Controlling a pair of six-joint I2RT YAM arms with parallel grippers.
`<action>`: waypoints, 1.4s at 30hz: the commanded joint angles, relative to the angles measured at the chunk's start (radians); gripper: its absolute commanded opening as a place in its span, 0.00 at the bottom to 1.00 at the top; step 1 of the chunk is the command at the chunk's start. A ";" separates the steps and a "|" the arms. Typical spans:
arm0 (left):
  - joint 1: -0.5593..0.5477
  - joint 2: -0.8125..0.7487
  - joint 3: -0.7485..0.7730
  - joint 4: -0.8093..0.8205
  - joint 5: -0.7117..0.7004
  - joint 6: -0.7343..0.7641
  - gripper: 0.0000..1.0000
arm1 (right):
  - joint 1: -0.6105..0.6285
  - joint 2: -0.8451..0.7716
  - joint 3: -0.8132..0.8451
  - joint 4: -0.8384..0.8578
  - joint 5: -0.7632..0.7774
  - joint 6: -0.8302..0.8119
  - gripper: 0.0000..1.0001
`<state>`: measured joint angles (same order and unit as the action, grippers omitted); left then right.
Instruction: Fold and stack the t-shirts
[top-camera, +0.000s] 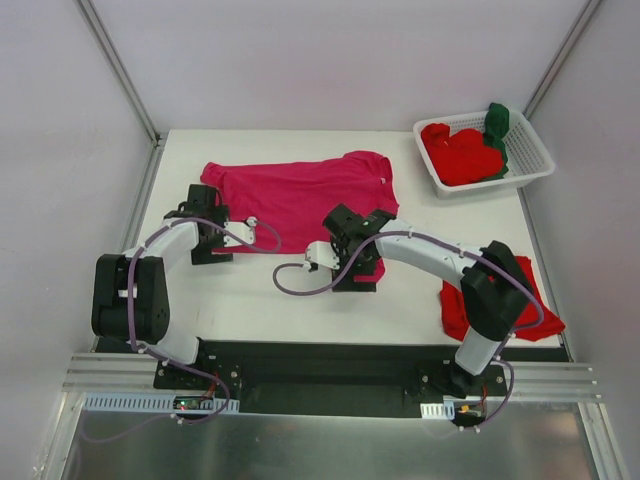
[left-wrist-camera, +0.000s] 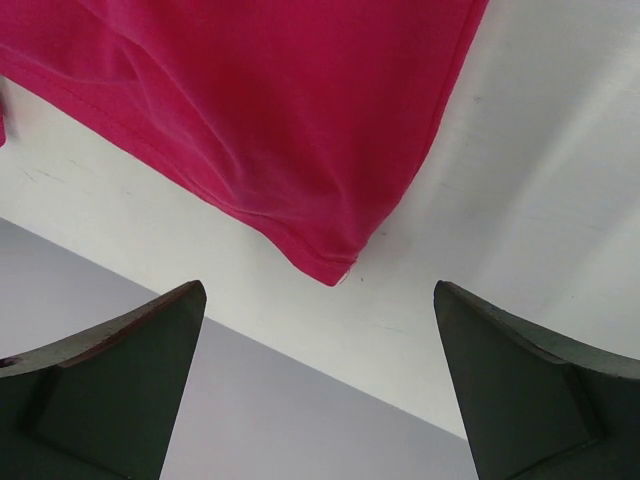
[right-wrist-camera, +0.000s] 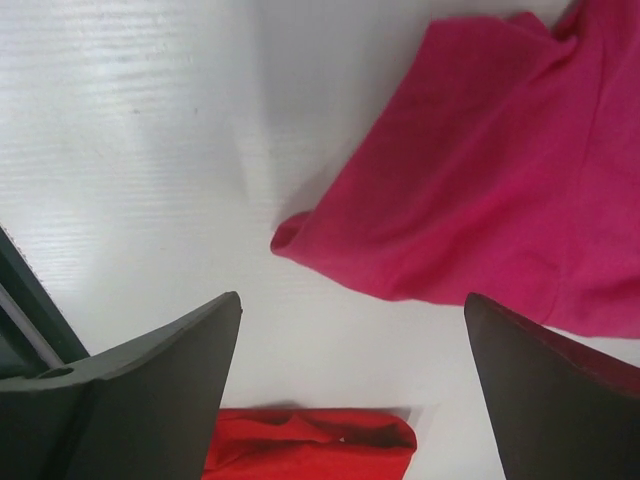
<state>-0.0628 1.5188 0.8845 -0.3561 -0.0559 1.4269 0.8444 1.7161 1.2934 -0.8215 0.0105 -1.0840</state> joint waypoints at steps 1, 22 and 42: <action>0.018 0.003 0.033 -0.011 0.080 0.063 0.99 | 0.036 0.016 -0.006 0.012 0.039 0.073 0.96; 0.026 -0.086 -0.045 -0.011 -0.022 0.036 0.99 | 0.071 -0.047 -0.149 0.042 0.072 0.162 0.94; 0.023 -0.100 -0.024 -0.011 -0.044 0.029 0.99 | 0.068 0.092 -0.098 0.113 0.023 0.173 0.88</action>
<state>-0.0502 1.4651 0.8486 -0.3489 -0.0887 1.4555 0.9104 1.7901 1.1488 -0.7158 0.0605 -0.9165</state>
